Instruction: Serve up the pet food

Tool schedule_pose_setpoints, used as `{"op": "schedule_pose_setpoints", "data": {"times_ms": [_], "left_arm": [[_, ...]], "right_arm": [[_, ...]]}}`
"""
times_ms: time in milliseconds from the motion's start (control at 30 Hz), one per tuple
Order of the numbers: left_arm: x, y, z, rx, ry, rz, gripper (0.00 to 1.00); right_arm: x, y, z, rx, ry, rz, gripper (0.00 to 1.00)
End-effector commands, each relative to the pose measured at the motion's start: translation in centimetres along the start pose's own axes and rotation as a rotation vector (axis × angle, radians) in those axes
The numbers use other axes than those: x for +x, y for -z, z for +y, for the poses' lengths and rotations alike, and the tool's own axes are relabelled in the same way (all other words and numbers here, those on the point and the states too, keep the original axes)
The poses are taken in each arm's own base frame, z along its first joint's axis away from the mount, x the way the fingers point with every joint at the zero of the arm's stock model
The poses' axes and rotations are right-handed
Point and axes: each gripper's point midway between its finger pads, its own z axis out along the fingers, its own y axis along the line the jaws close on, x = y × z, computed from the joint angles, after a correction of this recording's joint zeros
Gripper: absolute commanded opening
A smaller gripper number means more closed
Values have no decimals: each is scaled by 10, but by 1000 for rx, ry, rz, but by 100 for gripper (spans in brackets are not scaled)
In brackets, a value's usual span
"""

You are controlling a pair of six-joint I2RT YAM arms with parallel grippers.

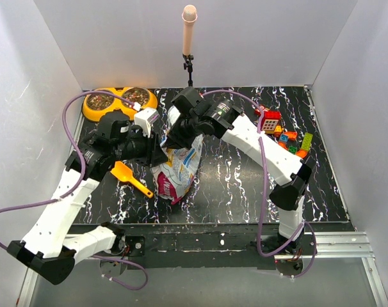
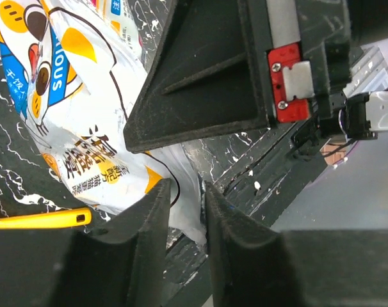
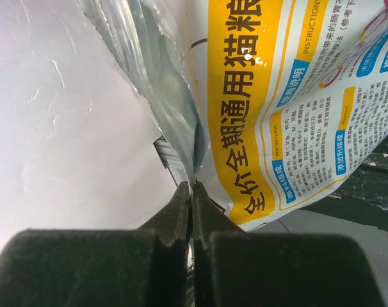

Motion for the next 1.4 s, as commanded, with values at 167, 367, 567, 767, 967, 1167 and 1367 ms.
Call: {"op": "schedule_pose_setpoints", "data": {"times_ms": [167,367,567,767,967,1167,1367], "left_arm": [[-5,11,32,-214,-43,-49,0],[0,18,20,-165,-36,-61,0],[-1,18,9,-110,-24,-69,0],[3,21,0,-68,-8,-56,0],[13,24,1,-74,-5,-35,0],[14,28,9,-122,-21,-25,0],[20,32,6,-113,-12,4,0]], "right_arm": [[-23,52,72,-352,250,-100,59],[-38,81,34,-495,873,-116,78],[-105,89,4,-521,1187,-334,79],[-142,79,22,-627,1438,-378,80],[-166,60,39,-882,1413,-215,79],[-174,30,42,-950,1422,-145,79],[-168,0,46,-1008,1407,-116,79]]}}
